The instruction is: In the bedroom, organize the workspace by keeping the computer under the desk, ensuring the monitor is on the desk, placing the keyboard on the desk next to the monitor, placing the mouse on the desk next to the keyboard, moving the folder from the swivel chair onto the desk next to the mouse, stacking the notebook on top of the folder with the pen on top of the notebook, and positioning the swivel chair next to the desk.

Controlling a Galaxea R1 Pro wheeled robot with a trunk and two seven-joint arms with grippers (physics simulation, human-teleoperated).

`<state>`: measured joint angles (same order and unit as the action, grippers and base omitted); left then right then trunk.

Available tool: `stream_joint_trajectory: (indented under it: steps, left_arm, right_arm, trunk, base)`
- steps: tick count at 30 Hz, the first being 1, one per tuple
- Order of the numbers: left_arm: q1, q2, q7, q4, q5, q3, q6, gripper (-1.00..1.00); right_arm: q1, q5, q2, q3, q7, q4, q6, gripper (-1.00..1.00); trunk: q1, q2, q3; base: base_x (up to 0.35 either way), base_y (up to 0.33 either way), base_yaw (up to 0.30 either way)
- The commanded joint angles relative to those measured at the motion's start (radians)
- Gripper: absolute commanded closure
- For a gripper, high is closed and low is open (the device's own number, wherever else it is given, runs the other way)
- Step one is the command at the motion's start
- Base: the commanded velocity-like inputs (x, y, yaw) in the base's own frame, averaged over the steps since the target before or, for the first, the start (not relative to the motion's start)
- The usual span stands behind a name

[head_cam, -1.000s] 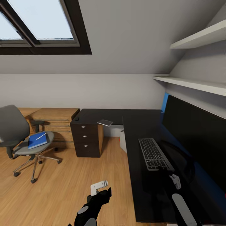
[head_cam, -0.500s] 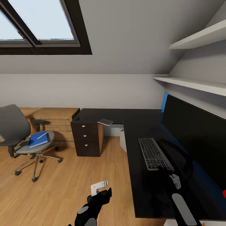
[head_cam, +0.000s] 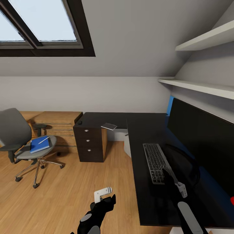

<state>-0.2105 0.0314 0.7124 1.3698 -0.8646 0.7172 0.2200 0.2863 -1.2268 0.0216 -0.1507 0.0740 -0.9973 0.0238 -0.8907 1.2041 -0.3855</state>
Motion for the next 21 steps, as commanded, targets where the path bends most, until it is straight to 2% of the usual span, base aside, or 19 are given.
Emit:
stream_joint_trajectory:
  steps: [1, 13, 21]
  left_arm:
    - [-0.001, 0.001, 0.007, 0.002, -0.003, 0.002, 0.003, -1.00]
    - [-0.001, 0.002, 0.004, 0.001, -0.007, 0.002, 0.002, -1.00]
    - [-0.001, 0.001, 0.003, -0.021, -0.007, 0.000, 0.002, -1.00]
  right_arm:
    - [0.001, -0.010, 0.000, -0.001, 0.004, 0.000, 0.002, -1.00]
    - [0.001, -0.009, 0.000, -0.001, 0.004, 0.000, 0.001, -1.00]
    - [0.001, -0.008, 0.000, -0.001, 0.004, 0.000, 0.001, -1.00]
  trunk:
    - [0.000, 0.001, -0.001]
    - [0.000, 0.001, -0.001]
    - [0.000, 0.001, -0.001]
  base:
    - [0.000, 0.000, 0.000]
    - [-0.005, 0.000, 0.000]
    - [-0.255, 0.000, 0.000]
